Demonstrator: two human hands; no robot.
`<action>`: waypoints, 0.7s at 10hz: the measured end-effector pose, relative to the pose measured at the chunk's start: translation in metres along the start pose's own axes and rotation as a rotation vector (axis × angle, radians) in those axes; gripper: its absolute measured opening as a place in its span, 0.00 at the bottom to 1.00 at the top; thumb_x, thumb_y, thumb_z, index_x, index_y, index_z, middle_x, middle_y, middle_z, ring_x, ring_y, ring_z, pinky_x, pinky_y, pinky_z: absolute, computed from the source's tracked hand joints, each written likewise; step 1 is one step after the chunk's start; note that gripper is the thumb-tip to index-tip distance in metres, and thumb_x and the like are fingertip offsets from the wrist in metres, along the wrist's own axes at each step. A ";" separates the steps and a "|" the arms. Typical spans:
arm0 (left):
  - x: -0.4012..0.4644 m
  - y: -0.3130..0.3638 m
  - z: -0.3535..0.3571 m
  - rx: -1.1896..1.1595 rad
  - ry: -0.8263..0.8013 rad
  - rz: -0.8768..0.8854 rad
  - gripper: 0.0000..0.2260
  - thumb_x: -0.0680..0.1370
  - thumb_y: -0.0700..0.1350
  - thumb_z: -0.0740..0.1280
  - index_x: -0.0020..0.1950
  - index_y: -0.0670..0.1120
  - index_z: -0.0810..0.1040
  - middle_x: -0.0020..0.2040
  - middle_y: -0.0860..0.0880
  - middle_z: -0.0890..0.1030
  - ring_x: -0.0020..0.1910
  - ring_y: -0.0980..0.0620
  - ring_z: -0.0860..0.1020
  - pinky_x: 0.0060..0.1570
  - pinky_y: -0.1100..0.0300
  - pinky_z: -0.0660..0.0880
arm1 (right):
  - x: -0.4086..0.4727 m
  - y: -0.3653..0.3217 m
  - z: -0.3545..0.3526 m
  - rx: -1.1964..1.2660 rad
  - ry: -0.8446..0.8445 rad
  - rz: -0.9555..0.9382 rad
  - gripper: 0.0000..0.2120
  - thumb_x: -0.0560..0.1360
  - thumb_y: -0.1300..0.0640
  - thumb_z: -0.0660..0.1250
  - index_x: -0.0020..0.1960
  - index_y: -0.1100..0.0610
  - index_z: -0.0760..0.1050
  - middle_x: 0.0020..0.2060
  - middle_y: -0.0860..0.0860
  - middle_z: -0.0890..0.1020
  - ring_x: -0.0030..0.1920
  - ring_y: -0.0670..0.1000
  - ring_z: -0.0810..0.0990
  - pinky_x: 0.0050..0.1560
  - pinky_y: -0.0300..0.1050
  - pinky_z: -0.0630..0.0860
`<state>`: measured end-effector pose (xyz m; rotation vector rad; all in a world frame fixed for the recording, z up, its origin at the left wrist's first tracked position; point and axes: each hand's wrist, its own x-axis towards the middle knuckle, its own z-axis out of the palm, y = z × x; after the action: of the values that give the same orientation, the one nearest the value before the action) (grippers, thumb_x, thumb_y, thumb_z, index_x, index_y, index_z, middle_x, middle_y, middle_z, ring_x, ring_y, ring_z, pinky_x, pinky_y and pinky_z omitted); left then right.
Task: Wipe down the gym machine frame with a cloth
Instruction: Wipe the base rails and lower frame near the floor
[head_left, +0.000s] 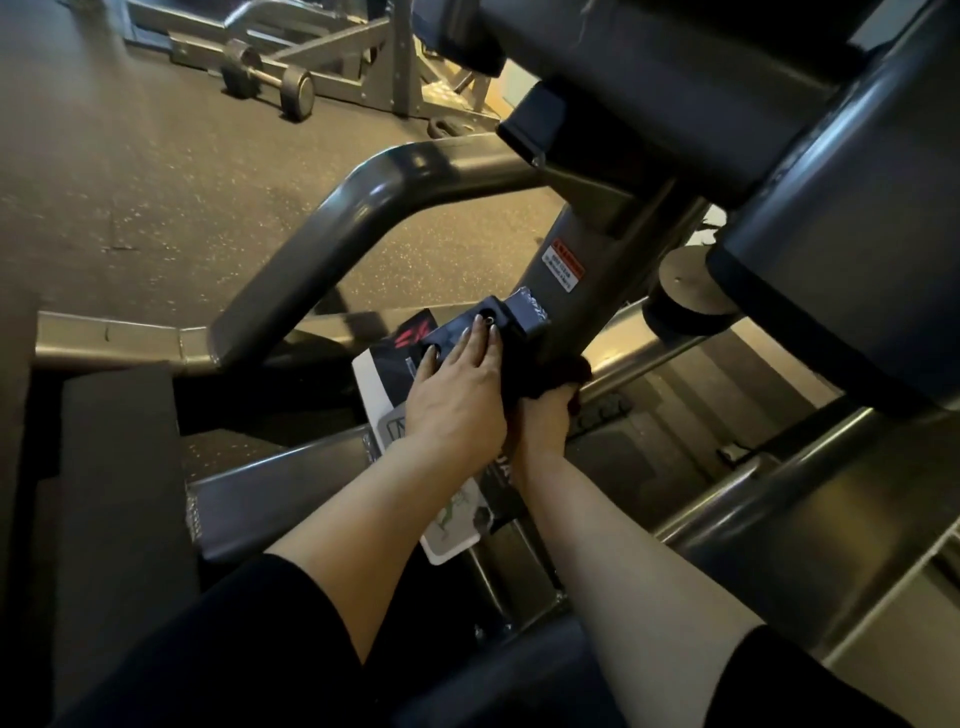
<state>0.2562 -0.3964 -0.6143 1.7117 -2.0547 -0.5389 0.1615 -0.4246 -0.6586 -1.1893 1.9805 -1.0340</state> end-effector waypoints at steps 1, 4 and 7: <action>-0.003 -0.004 0.003 -0.003 -0.001 0.015 0.36 0.79 0.38 0.59 0.79 0.49 0.39 0.78 0.52 0.35 0.77 0.55 0.39 0.76 0.55 0.40 | -0.021 -0.020 -0.014 -0.110 0.139 0.054 0.32 0.80 0.67 0.56 0.79 0.58 0.45 0.74 0.65 0.60 0.72 0.63 0.63 0.49 0.24 0.61; -0.007 -0.002 0.007 0.227 0.085 0.045 0.36 0.80 0.44 0.61 0.79 0.46 0.40 0.79 0.47 0.39 0.78 0.51 0.42 0.75 0.47 0.36 | -0.076 -0.033 -0.090 0.011 -0.129 -0.076 0.25 0.79 0.68 0.57 0.72 0.48 0.67 0.62 0.47 0.76 0.64 0.50 0.74 0.64 0.50 0.74; -0.053 0.026 0.039 -0.081 0.142 -0.008 0.34 0.78 0.42 0.65 0.79 0.47 0.50 0.80 0.47 0.47 0.79 0.49 0.47 0.77 0.48 0.48 | -0.160 0.056 -0.192 -1.068 0.179 -0.728 0.23 0.72 0.54 0.55 0.63 0.58 0.77 0.61 0.57 0.80 0.64 0.59 0.74 0.61 0.61 0.72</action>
<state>0.2215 -0.3389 -0.6366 1.6632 -1.9023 -0.4814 0.0506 -0.2034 -0.5910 -2.5810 2.3471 -0.2768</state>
